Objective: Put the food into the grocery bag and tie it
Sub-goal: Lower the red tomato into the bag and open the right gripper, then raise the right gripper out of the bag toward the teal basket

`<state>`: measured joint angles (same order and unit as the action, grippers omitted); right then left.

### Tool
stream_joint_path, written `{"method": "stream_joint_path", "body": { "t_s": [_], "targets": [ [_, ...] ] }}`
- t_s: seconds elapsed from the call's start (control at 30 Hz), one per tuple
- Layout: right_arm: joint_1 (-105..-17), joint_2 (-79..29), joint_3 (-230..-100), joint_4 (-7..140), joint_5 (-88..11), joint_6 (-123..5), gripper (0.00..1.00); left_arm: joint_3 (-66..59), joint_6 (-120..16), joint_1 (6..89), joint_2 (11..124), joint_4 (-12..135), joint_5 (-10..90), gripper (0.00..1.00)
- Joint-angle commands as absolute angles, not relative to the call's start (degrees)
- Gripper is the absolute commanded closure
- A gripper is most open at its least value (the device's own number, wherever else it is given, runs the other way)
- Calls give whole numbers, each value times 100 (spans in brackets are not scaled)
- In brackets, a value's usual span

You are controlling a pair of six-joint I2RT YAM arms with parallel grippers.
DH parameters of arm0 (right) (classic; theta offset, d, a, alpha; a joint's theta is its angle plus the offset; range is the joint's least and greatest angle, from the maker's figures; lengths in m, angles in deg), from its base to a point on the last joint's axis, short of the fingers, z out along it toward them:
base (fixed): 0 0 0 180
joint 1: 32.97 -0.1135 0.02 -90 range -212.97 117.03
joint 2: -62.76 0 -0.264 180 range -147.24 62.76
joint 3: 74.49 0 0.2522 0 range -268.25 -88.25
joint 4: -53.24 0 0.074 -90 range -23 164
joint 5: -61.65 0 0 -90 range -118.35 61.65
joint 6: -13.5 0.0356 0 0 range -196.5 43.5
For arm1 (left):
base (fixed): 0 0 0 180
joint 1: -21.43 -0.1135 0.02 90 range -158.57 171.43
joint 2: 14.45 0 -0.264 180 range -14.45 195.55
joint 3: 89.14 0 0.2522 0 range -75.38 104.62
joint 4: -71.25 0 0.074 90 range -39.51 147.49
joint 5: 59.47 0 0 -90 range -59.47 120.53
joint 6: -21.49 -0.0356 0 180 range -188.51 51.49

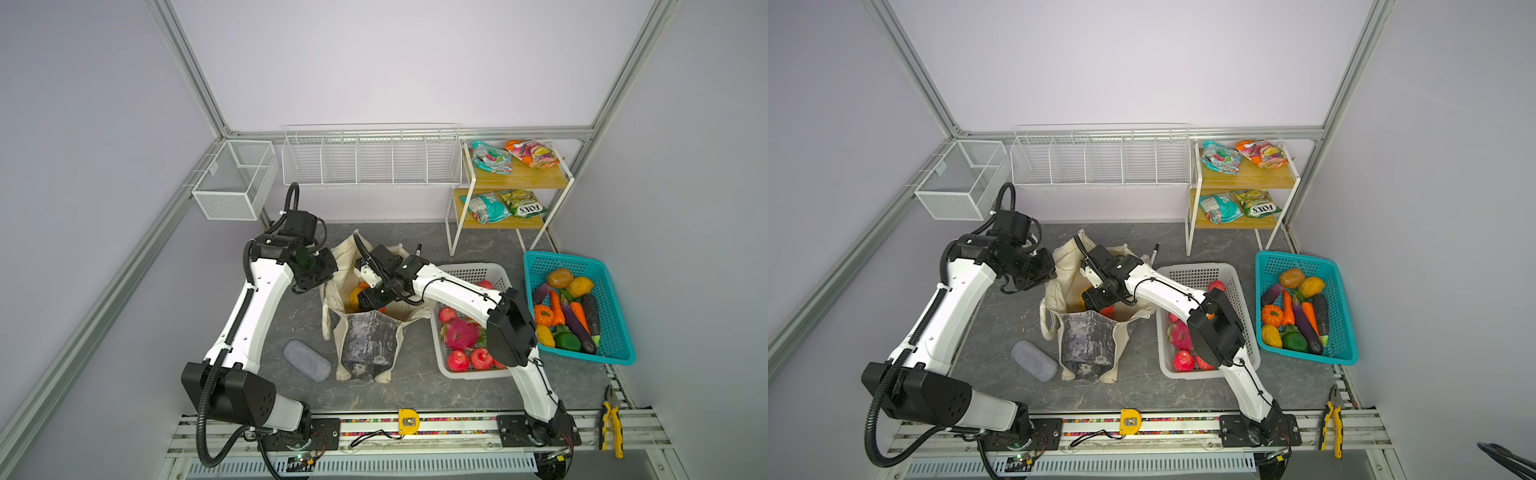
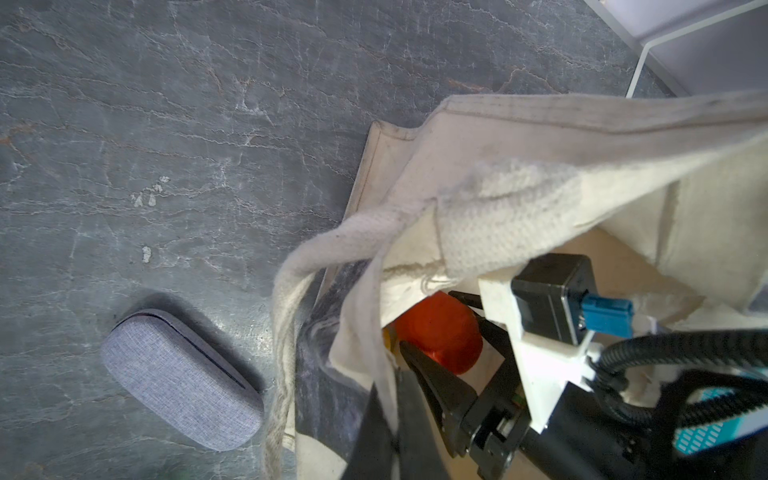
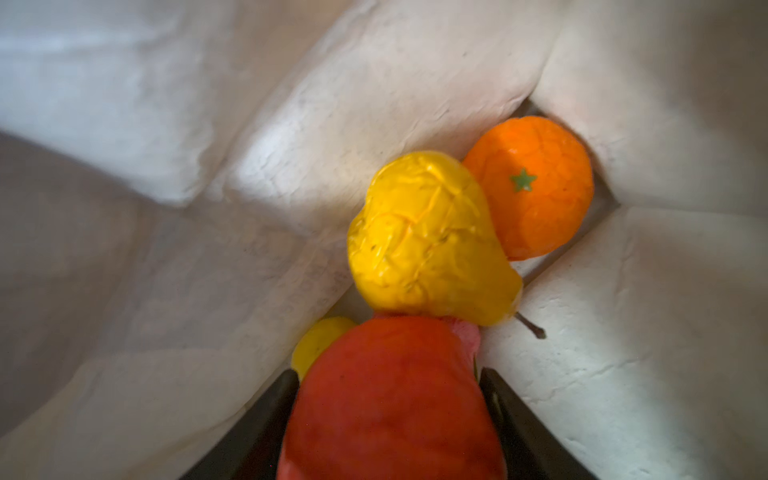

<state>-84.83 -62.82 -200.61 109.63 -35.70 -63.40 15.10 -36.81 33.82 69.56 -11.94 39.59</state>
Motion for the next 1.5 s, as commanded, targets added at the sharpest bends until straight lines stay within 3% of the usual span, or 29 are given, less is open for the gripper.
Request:
{"method": "stream_joint_path", "body": {
  "t_s": [0.0,0.37,0.87,0.93,1.47],
  "targets": [
    [-8397,-6388,-19961,10728,-3398,-6310,30,1689,-3634,3365,6967,-1155,3985,100],
    [-8367,-6627,-20137,10637,-3372,-6122,25,1673,-3678,3365,6968,-1186,4055,100],
    [-8404,-6448,-20031,10847,-3162,-6214,8,1690,-3792,3365,6966,-1186,4117,100],
    [-8404,-6382,-20031,10858,-3152,-6279,12,1686,-3801,3365,6954,-1186,4126,100],
    [-8501,-5683,-20207,11205,-3017,-6617,12,1594,-3854,3365,6872,-1142,4119,100]
  ]
}}
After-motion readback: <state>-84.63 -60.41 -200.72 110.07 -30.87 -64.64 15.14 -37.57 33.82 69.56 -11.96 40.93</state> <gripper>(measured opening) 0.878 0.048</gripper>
